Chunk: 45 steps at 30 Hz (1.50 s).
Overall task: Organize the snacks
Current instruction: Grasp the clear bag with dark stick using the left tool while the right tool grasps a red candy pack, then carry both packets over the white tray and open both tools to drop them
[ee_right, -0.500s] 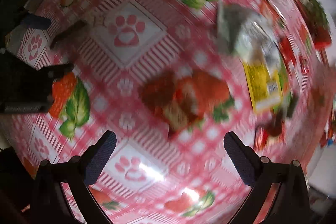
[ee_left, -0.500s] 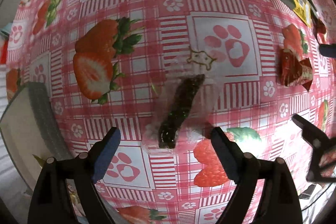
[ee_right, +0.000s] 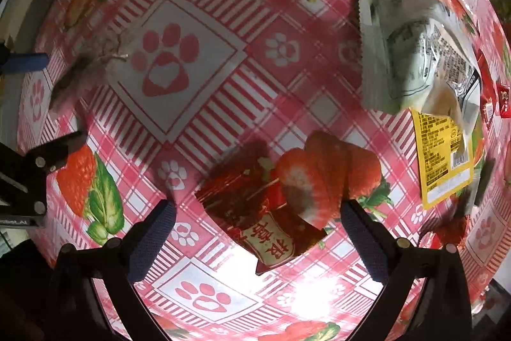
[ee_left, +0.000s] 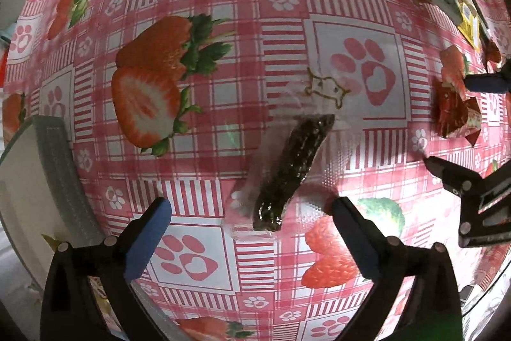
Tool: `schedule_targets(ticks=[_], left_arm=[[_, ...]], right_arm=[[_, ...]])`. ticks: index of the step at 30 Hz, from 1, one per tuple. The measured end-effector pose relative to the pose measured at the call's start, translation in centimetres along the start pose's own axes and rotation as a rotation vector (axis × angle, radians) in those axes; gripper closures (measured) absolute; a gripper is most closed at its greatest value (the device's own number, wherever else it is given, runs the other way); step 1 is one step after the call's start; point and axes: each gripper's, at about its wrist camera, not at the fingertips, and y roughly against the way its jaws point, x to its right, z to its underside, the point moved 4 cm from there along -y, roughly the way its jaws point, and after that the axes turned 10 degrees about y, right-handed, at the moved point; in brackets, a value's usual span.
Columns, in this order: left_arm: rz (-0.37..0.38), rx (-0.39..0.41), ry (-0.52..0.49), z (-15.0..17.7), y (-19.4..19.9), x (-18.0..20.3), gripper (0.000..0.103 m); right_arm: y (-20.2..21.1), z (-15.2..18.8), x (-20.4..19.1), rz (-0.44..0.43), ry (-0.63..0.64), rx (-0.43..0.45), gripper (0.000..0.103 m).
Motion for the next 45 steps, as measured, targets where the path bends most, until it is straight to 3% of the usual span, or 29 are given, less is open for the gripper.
schedule_targets(ticks=[4,7,10,11,12,14,18,24,32,36,45], left_arm=[[0.007,0.017,-0.014,-0.1,1.0,1.8,0.013],[0.027,0.028,-0.023,-0.8,1.5,2.3,0.028],[0.037,0.05,-0.04,-1.4,2.0,2.8,0.045],[0.037,0.061,-0.055,-1.5,2.2,3.1,0.057],[0.032,0.065,-0.068,-1.5,2.3,3.4,0.059],[0.038,0.064,-0.077,-1.4,2.4,3.6,0.061],[0.063,0.059,-0.059,-0.4,2.9,3.5,0.062],[0.086,0.041,-0.086,3.7,3.1,2.9,0.062],[0.131,0.021,-0.118,8.6,4.3,2.5,0.062],[0.149,0.057,-0.098,10.1,7.0,1.9,0.062],[0.167,0.137,0.005,12.3,10.2,-3.5,0.062]], right_arm=[[-1.0,0.3,0.1,-0.005,-0.024,-0.036,0.0],[-1.3,0.9,-1.0,-0.005,-0.04,-0.013,0.005],[-0.8,1.4,-1.9,-0.001,-0.03,0.013,0.023],[-0.6,1.5,-2.0,0.001,-0.028,0.021,0.034],[-0.4,1.7,-2.2,0.002,-0.029,0.028,0.044],[0.0,1.9,-2.4,0.001,-0.042,0.04,0.059],[-0.2,3.6,-3.3,-0.032,-0.109,0.057,0.06],[-0.8,7.7,-6.0,-0.103,-0.257,0.07,0.06],[-0.5,11.1,-10.2,-0.185,-0.348,0.052,0.06],[0.7,11.1,-11.0,-0.18,-0.351,0.063,0.06],[5.4,6.0,-12.9,-0.14,-0.29,0.119,0.06]])
